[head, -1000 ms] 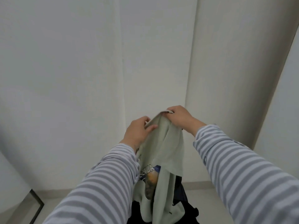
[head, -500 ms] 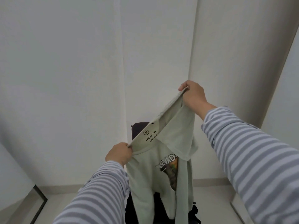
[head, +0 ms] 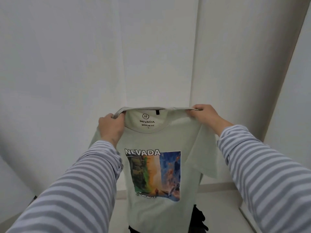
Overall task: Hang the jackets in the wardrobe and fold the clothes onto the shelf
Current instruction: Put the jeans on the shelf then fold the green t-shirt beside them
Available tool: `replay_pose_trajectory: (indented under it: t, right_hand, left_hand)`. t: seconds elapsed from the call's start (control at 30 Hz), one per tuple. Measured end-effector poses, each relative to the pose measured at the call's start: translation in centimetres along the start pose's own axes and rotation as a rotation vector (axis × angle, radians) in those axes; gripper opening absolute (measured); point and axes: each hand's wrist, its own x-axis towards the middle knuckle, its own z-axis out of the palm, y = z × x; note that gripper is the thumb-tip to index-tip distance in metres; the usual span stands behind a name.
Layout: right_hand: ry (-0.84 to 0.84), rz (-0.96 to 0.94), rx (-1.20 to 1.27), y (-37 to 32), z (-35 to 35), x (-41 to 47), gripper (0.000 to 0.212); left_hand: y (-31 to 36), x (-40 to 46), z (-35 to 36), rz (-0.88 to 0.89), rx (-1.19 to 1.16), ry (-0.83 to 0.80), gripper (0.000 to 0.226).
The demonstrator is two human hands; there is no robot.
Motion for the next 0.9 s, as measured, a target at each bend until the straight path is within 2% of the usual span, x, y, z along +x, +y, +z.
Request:
replay_pose_trajectory:
  t: [0.1,0.2,0.23,0.4,0.5,0.63,0.77,0.9]
  right_hand:
    - [0.118,0.071,-0.06,0.4,0.0,0.4,0.02]
    - [0.201,0.196,-0.392,0.0,0.6,0.6,0.029]
    - [0.199,0.22,-0.435,-0.2,0.9,0.7,0.028]
    - [0.191,0.369,-0.316,-1.4,1.8,0.7,0.015]
    - [0.115,0.46,-0.047,-1.3,2.9,0.9,0.023]
    - [-0.067,0.367,0.239,-1.0,4.0,1.0,0.022]
    - [-0.197,0.423,0.784,-1.0,4.5,0.6,0.02]
    - [-0.182,0.417,0.844,0.1,6.3,2.0,0.021]
  left_hand:
    - [1.2,0.2,0.0,0.067,-0.146,-0.005,0.046]
    - [2.4,0.4,0.7,0.067,-0.39,-0.108,0.045]
    - [2.8,0.4,0.8,0.037,-0.47,-0.139,0.041]
    - [4.5,0.0,0.8,-0.054,-0.628,-0.276,0.02]
    - [4.8,0.7,0.9,-0.029,-0.612,-0.345,0.017]
    - [4.9,1.5,1.1,-0.019,-0.617,-0.42,0.023]
    - [3.5,2.3,1.5,-0.131,-0.642,-0.454,0.025]
    - [1.5,3.1,2.7,-0.276,-0.551,-0.485,0.032]
